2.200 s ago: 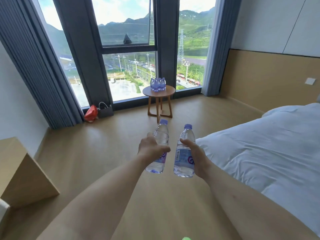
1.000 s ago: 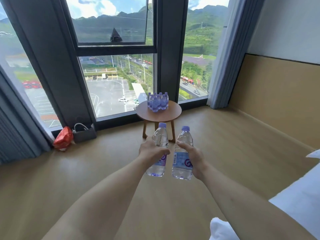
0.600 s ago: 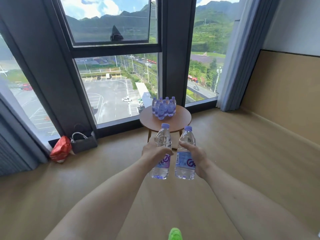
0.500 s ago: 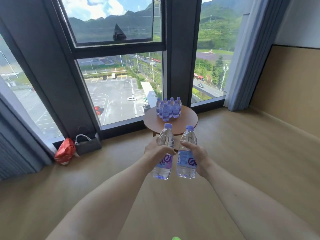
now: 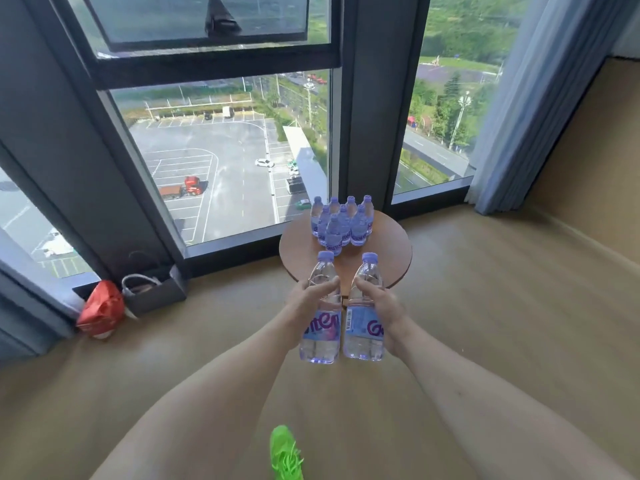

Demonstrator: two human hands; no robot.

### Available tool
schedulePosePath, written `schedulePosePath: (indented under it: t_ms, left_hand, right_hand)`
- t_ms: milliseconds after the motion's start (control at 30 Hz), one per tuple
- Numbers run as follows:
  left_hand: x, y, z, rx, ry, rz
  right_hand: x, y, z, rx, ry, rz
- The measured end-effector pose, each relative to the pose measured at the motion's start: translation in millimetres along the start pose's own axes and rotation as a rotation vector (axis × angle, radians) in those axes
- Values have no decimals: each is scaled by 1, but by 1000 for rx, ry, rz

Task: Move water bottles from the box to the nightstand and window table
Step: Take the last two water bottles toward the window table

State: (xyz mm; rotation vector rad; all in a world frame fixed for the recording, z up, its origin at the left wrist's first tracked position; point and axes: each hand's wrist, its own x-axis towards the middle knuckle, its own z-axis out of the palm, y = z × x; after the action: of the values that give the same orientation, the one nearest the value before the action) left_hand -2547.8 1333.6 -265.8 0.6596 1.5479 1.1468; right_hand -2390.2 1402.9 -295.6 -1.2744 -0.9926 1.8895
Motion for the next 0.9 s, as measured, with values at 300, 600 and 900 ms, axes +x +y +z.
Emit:
schedulePosePath:
  t_ms: [300, 600, 900]
  left_hand:
    - [203, 35, -12, 186, -2, -32]
    - [350, 63, -36, 440, -58, -6]
    - [444, 50, -18, 570, -38, -96]
  right_hand:
    - [173, -45, 9, -198, 183, 13]
    - [298, -76, 27, -441, 374, 29]
    - [400, -89, 14, -777, 351, 106]
